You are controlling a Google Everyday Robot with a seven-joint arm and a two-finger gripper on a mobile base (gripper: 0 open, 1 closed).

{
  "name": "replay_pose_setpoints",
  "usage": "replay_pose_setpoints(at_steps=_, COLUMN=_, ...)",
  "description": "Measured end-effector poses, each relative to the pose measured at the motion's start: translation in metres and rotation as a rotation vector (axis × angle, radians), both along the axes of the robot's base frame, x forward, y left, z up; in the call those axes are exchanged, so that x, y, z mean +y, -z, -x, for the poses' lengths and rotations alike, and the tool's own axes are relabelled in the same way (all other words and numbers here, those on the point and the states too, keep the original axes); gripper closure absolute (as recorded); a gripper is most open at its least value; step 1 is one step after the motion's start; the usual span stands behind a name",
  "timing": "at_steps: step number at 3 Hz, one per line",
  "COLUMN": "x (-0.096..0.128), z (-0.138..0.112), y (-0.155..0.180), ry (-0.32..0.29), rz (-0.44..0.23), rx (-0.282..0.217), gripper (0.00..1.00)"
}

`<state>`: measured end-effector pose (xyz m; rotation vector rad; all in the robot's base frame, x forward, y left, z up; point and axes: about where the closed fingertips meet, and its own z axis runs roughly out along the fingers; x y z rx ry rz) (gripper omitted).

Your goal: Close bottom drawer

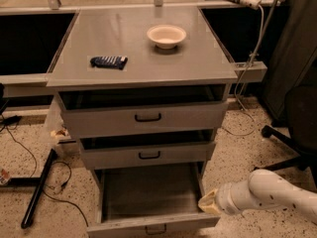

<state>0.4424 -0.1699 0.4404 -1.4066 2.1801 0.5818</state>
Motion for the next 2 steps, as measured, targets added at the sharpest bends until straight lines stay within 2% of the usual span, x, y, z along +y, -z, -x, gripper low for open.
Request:
replay_pose_setpoints(at_steps=1, x=-0.014, z=-0.011, y=-0.009, ry=-0.118, rz=-0.08, rx=-0.057, gripper=1.0)
replay_pose_setpoints(at_steps=2, x=-0.02, z=0.004, y=-0.016, ry=-0.286, rz=-0.071, rx=-0.088, gripper=1.0)
